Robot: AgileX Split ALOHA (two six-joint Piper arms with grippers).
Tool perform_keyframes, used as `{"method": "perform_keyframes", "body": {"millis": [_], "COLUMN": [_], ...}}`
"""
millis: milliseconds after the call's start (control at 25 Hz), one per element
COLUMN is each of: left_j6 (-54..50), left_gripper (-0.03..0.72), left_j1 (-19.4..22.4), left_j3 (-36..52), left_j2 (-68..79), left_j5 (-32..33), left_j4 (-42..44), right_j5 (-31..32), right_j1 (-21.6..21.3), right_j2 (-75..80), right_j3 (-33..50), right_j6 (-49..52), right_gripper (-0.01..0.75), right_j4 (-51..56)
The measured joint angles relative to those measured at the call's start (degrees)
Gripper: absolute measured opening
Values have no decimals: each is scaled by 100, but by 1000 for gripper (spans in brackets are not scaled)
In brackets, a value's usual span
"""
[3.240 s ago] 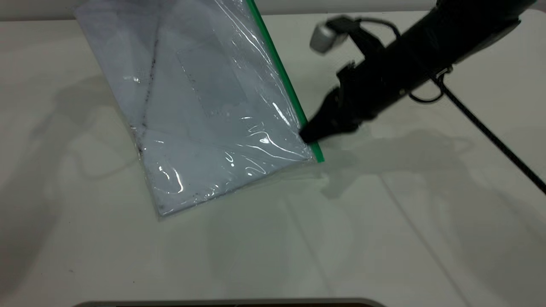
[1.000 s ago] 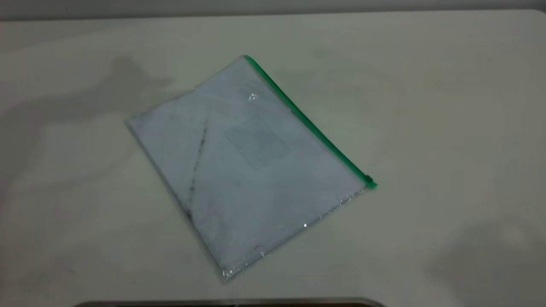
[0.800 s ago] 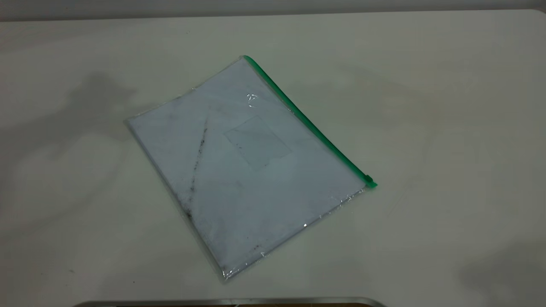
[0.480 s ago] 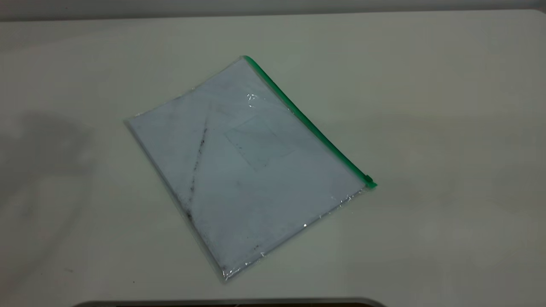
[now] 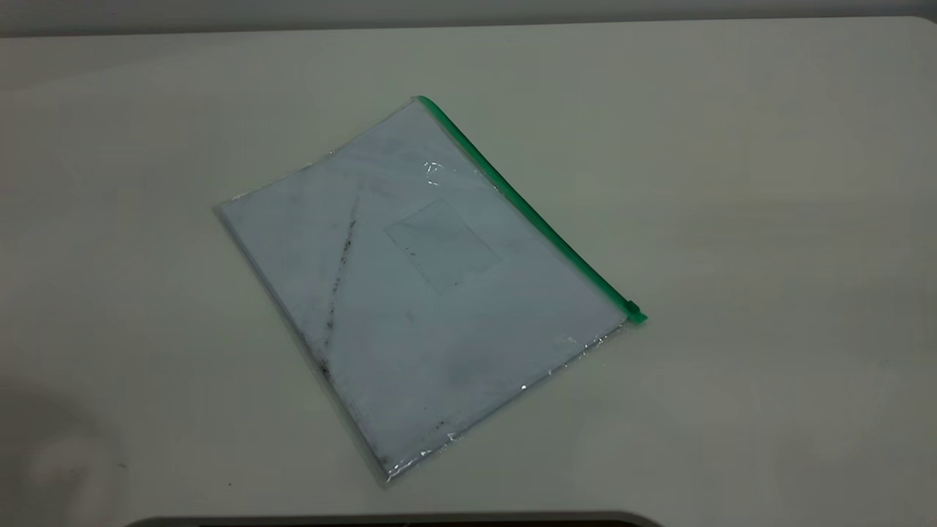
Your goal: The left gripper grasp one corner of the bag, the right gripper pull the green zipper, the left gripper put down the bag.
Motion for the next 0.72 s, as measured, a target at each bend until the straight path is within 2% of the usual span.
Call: {"method": "perform_keyframes", "body": {"millis": [160, 280, 440, 720], "left_j6": [-374, -899, -1388, -1485], "left_gripper": [515, 515, 515, 515], "left_j1": [0, 0, 0, 0], "left_j3": [1280, 1825, 2022, 2022], "left_j2": [-1030, -1814, -2735, -4051], "left_j5": [-21, -164, -304, -299], "left_j4": [691, 1067, 1361, 1395], "right_j5": [0, 0, 0, 0], "right_j1": [0, 0, 0, 0], "right_j2": [0, 0, 0, 0], "right_j3": [2, 2, 2, 2], "right_j6": [-7, -10, -10, -10], "right_gripper": [488, 488, 487, 486], "right_j4": [-7, -7, -7, -7]}}
